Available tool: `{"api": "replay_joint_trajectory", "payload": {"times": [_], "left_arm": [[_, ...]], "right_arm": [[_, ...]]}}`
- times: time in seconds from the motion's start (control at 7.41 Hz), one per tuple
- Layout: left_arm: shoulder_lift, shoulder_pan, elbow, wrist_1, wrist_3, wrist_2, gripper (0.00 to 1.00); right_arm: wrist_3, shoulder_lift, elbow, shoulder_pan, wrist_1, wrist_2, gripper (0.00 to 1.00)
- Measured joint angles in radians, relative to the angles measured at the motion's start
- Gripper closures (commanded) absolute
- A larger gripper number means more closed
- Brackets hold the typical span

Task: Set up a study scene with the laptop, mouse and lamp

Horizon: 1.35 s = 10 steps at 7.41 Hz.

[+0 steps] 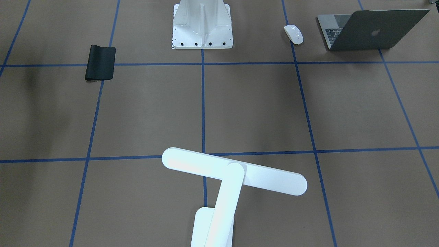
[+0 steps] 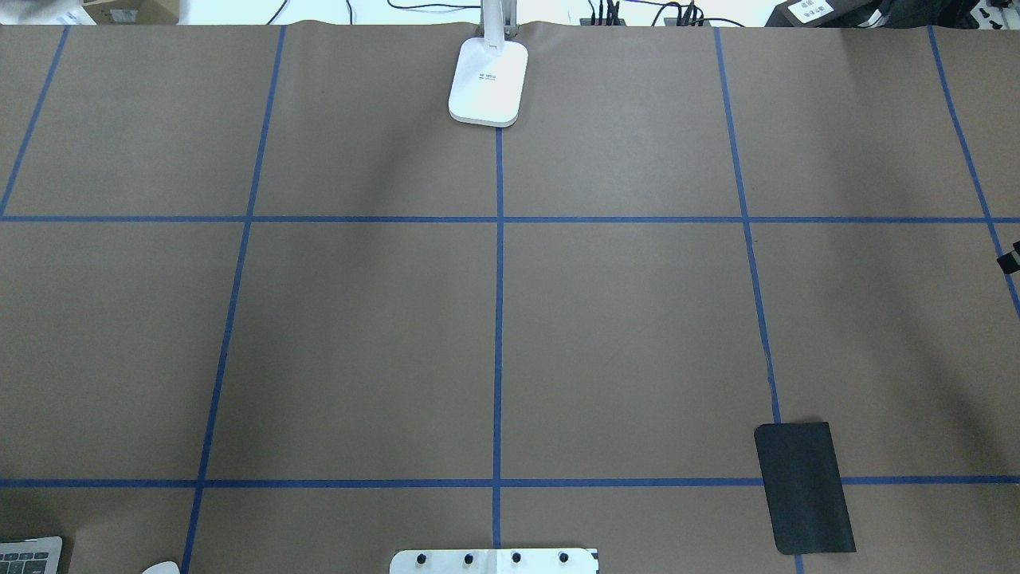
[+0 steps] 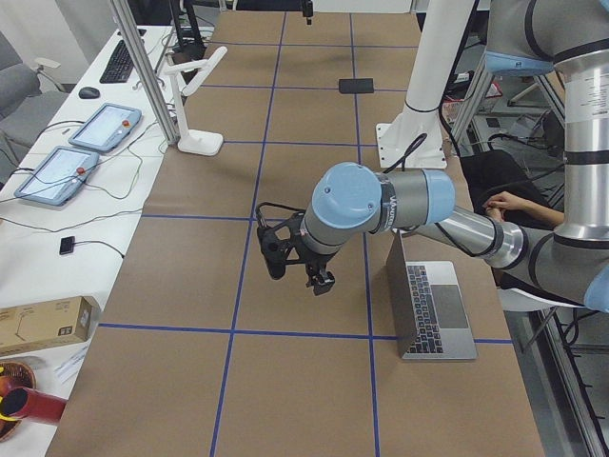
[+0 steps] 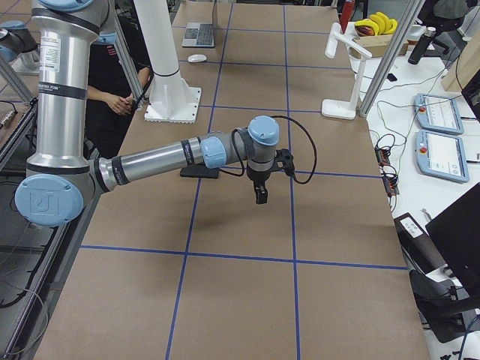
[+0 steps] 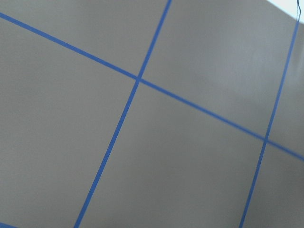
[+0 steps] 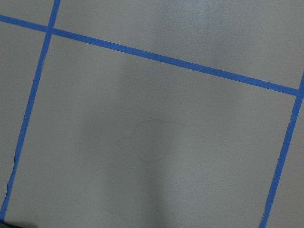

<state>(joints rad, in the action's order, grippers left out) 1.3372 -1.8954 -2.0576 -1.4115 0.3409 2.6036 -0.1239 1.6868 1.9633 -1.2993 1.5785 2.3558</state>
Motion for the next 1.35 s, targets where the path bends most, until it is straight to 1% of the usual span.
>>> {"api": "replay_joint_trajectory", "payload": {"times": [0.13,0.27,0.4,0.67,0.94,1.35], "left_arm": [[-0.059,0.002,0.001,-0.159,0.031,0.004,0.00],[-0.109,0.011,0.002,-0.290,0.030,0.021,0.00],[-0.141,0.026,0.002,-0.363,-0.010,0.048,0.00],[-0.174,0.077,0.004,-0.399,-0.170,0.076,0.00],[-0.218,0.162,0.005,-0.401,-0.356,0.080,0.00],[-0.248,0.277,0.009,-0.398,-0.587,0.080,0.00]], "right_arm": [[0.001,0.000,-0.001,0.000,0.000,-0.001,0.00],[0.001,0.000,-0.001,0.000,0.000,-0.001,0.00],[0.001,0.001,-0.001,0.000,0.000,-0.001,0.00],[0.001,0.001,-0.001,0.000,0.000,-0.001,0.00],[0.001,0.001,-0.001,0.000,0.000,-0.001,0.00],[0.001,-0.001,-0.001,0.000,0.000,-0.003,0.00]]}}
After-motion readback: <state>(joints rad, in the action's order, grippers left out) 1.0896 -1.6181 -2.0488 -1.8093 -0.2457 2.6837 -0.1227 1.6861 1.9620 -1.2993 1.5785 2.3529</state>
